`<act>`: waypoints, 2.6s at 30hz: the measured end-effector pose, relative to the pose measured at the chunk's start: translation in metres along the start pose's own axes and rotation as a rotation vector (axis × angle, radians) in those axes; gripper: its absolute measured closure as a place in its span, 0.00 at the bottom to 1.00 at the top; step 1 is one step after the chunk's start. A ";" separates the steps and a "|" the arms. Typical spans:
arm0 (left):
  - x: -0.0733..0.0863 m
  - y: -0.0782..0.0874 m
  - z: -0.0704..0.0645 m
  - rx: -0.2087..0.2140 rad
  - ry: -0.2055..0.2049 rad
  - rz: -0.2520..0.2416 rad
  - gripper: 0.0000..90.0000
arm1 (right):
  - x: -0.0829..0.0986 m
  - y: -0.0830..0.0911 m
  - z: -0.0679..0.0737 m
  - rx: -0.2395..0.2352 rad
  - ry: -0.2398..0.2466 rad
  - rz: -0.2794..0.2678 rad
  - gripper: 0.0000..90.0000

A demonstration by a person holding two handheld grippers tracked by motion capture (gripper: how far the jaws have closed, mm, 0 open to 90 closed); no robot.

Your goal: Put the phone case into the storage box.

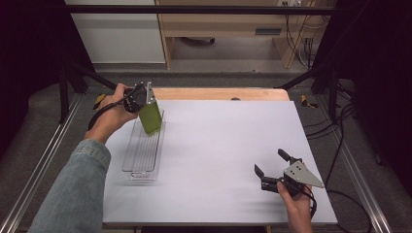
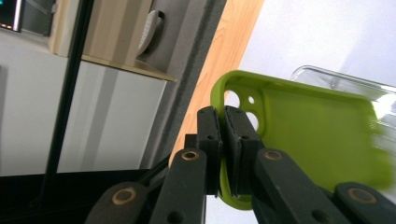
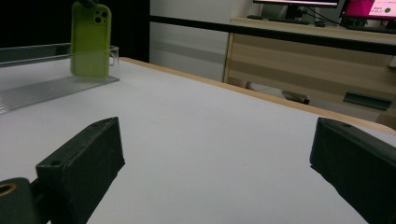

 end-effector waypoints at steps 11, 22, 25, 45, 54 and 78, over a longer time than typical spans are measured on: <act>-0.002 0.000 0.002 -0.084 -0.003 -0.014 0.96 | 0.000 0.000 0.000 0.000 -0.001 0.000 0.04; -0.004 -0.005 -0.001 -0.146 -0.023 -0.012 0.97 | 0.000 0.000 0.000 -0.002 0.000 0.001 0.03; -0.004 -0.006 -0.002 -0.154 -0.027 -0.011 0.97 | 0.000 -0.001 0.000 -0.002 0.000 0.001 0.03; -0.003 -0.012 -0.005 -0.154 -0.029 0.000 0.96 | 0.000 -0.001 0.001 -0.005 -0.003 0.005 0.04; -0.002 -0.010 -0.003 -0.176 0.036 -0.021 0.78 | 0.000 -0.001 0.001 -0.005 -0.005 0.004 0.04; -0.009 0.019 -0.019 -0.106 0.286 -0.128 0.26 | 0.000 -0.001 0.001 0.000 0.002 -0.001 0.03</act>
Point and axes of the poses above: each handheld gripper's, and its own axes: y roughly backward along the jaws, x roughly out of its underside, z roughly to its left, the point moved 1 cm from there along -y, roughly forward along the jaws, and after that the axes turned 1 degree about y, right-handed, at the moved point
